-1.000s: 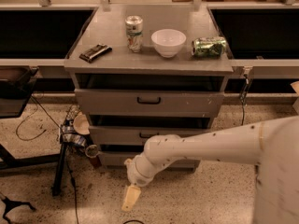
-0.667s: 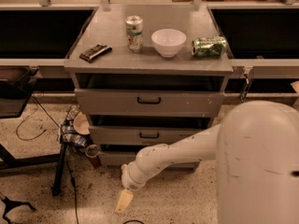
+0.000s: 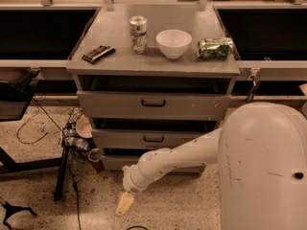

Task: Open bottom drawer

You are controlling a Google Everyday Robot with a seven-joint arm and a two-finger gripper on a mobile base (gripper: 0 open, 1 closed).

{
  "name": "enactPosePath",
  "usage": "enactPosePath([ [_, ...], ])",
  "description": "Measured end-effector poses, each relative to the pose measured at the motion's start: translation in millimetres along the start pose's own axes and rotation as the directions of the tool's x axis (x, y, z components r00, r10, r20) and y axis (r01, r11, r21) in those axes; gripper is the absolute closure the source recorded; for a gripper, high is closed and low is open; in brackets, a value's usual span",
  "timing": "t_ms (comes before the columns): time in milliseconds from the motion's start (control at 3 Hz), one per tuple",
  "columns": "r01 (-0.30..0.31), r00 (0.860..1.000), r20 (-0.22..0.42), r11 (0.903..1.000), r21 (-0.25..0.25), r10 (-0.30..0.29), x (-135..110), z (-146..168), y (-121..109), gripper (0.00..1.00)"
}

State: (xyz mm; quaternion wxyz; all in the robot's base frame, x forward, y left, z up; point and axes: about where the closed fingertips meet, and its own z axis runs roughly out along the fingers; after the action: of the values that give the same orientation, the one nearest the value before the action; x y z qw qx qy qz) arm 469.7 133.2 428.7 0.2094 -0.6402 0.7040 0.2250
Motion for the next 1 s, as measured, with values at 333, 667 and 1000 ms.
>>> enactPosePath([
  [333,0.002,1.000,-0.006,0.9989,0.046,-0.002,2,1,-3,0.00],
  [667,0.011,1.000,-0.028,0.9878,0.155,-0.006,15,-3,-27,0.00],
  [1000,-0.001,1.000,-0.022,0.9731,0.230,0.006,28,-1,-61,0.00],
])
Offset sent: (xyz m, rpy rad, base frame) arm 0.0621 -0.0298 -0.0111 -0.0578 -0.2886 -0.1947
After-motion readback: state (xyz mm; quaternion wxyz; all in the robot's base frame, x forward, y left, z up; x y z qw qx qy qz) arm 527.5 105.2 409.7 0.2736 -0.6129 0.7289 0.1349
